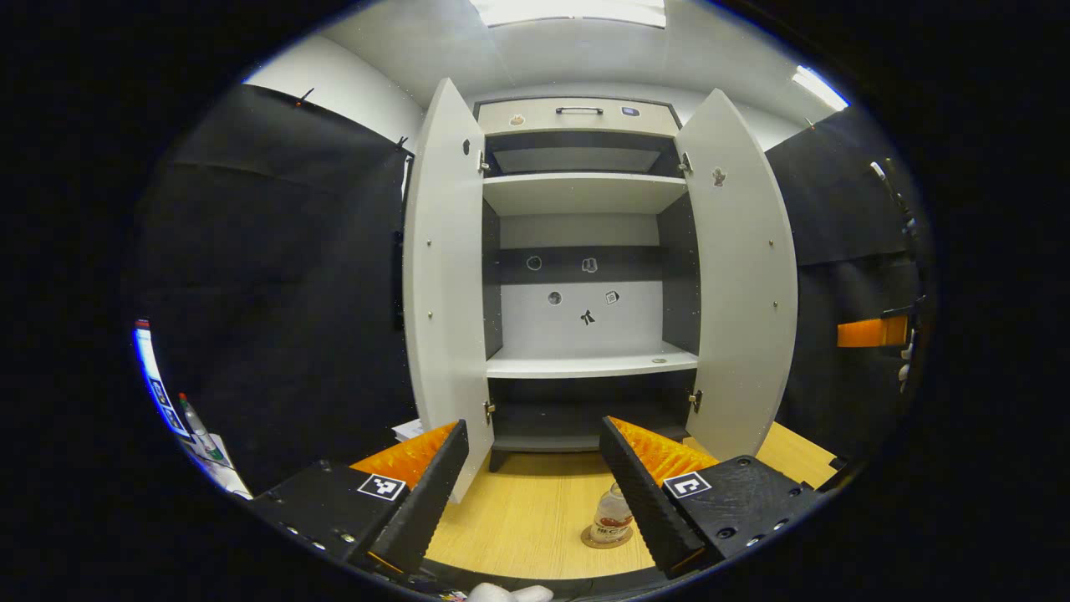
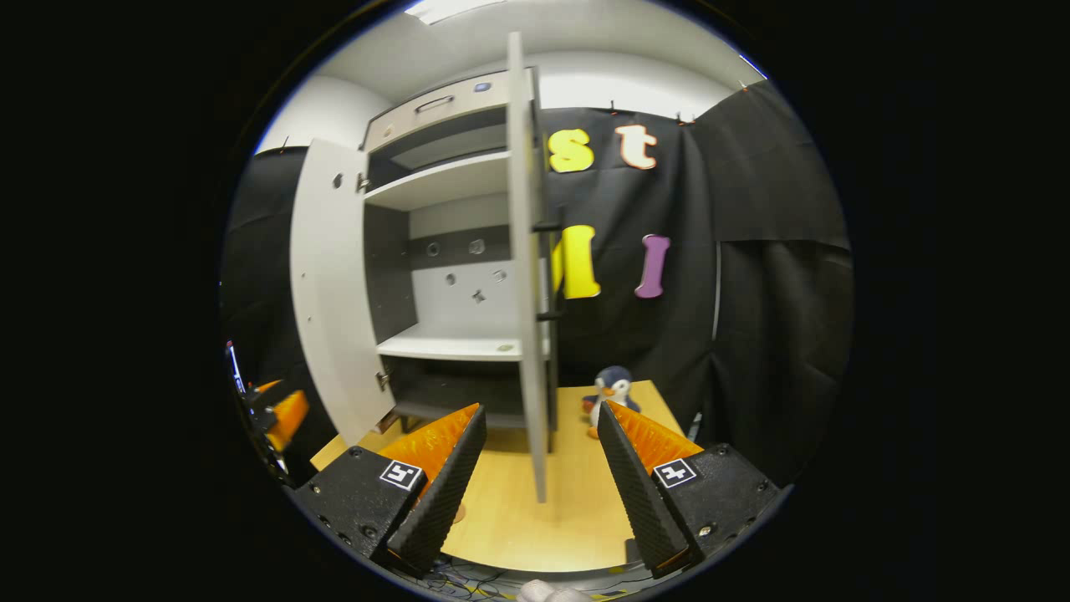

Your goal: Grasp the bottle in the cabinet with the left hand and place it on the coaster, then close the right door with the right hand and the left door with the left hand.

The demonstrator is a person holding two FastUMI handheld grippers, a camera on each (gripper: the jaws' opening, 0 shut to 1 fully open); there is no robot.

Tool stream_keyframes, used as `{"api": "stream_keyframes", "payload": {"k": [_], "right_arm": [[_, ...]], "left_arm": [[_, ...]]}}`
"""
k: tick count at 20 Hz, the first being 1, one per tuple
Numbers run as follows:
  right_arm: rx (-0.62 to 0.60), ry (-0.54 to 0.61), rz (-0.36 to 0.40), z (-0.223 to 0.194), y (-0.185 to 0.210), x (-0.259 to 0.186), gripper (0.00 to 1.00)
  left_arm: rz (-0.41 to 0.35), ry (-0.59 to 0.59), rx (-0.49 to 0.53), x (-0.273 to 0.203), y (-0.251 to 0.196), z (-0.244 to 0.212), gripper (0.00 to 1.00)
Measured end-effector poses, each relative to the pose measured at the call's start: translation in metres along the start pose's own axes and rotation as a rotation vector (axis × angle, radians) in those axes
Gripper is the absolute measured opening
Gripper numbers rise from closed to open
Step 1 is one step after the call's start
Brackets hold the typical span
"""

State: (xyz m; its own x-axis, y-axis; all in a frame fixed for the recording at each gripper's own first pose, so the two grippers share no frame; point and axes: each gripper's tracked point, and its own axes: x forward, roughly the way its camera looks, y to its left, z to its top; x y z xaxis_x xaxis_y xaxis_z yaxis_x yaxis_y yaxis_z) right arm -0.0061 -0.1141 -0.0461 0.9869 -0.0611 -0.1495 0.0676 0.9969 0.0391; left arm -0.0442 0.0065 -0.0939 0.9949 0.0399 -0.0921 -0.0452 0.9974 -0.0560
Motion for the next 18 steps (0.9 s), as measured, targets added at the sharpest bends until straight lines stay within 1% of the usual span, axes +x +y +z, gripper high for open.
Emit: {"api": "stream_keyframes", "payload": {"k": [2, 4, 6, 8, 9, 10, 12, 15, 18], "right_arm": [[-0.023, -0.024, -0.065, 0.020, -0.032, -0.002, 0.83], [-0.039, -0.068, -0.119, 0.051, -0.064, -0.001, 0.83], [-0.050, -0.116, -0.152, 0.083, -0.088, 0.005, 0.83], [-0.072, -0.136, -0.173, 0.107, -0.108, 0.017, 0.83], [-0.085, -0.145, -0.171, 0.116, -0.111, 0.024, 0.83], [-0.099, -0.157, -0.171, 0.125, -0.115, 0.031, 0.82], [-0.124, -0.154, -0.160, 0.132, -0.115, 0.051, 0.83], [-0.134, -0.146, -0.067, 0.135, -0.087, 0.082, 0.82], [-0.141, -0.122, -0.021, 0.130, -0.070, 0.113, 0.82]], "left_arm": [[0.027, 0.001, 0.003, -0.022, 0.016, 0.014, 0.96], [0.062, -0.003, 0.027, -0.039, 0.026, 0.026, 0.96], [0.076, -0.007, 0.031, -0.052, 0.024, 0.032, 0.96], [0.090, 0.013, 0.006, -0.064, 0.021, 0.035, 0.96], [0.078, 0.025, -0.013, -0.067, 0.015, 0.035, 0.94], [0.076, 0.028, -0.021, -0.071, 0.009, 0.036, 0.96], [0.086, 0.042, -0.014, -0.073, 0.003, 0.039, 0.96], [0.097, 0.026, -0.013, -0.074, -0.004, 0.049, 0.96], [0.113, 0.048, -0.015, -0.077, -0.009, 0.047, 0.96]]}}
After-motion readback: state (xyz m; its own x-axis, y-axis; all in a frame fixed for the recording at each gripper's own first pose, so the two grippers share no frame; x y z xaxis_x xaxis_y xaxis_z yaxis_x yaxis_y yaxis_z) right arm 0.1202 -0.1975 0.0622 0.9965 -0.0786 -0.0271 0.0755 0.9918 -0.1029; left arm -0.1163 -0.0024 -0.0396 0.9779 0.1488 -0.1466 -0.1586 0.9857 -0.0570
